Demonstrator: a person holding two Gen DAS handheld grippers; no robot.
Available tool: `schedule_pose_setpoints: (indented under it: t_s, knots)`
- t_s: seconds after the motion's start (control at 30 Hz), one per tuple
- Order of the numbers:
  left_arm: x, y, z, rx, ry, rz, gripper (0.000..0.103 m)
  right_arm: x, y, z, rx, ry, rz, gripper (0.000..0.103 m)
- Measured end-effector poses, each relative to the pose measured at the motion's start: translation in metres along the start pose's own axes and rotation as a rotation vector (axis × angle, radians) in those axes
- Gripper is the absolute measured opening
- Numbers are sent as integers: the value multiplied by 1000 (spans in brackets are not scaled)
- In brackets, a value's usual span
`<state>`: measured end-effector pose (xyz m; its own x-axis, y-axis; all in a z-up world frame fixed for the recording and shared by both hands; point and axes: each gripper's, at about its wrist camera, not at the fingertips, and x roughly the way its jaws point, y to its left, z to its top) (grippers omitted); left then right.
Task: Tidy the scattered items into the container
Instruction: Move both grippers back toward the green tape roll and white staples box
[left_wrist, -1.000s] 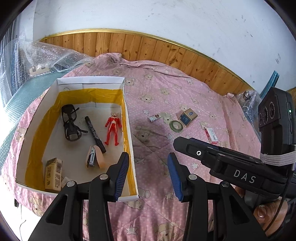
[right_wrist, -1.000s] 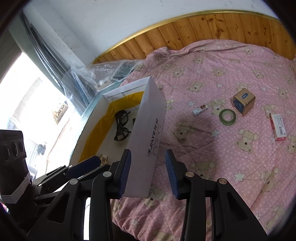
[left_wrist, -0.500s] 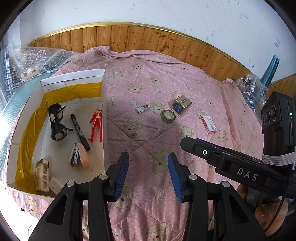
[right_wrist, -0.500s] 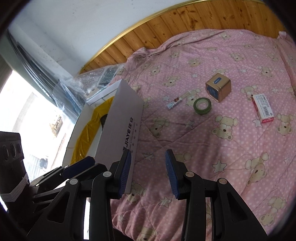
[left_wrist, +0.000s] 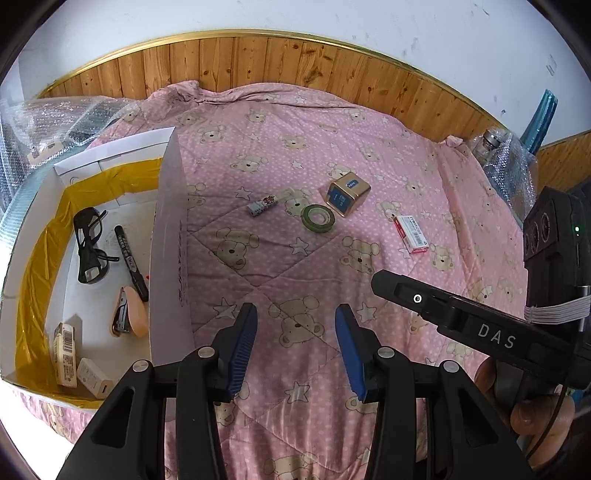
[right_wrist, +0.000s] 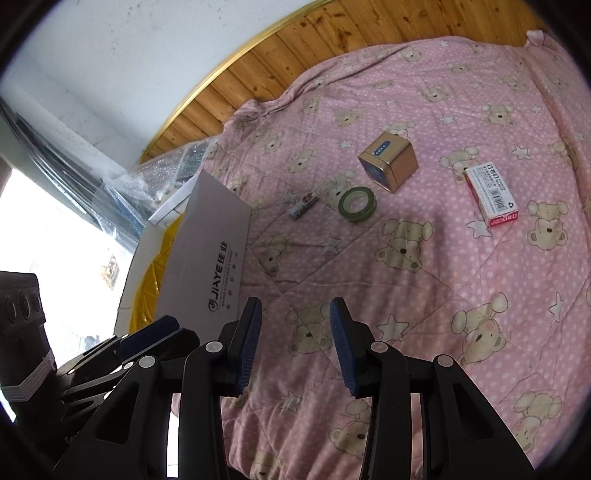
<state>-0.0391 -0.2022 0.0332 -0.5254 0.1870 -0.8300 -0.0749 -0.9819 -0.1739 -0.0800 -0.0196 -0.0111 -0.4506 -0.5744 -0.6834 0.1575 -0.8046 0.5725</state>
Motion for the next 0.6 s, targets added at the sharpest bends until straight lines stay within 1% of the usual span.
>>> schedule_pose_setpoints:
  t_s: [0.17,0.37,0.6]
  knots:
    - [11,-9,5,6,12,-11,46,-3,-19,3,30,-4,-19,42]
    - [32,-19,14,3,44,-45,46,-10,-46,7,74,-23,-56,42]
    - [52,-30,34,4,52,-61,46,-22,-77,20,124,-53,-105,42]
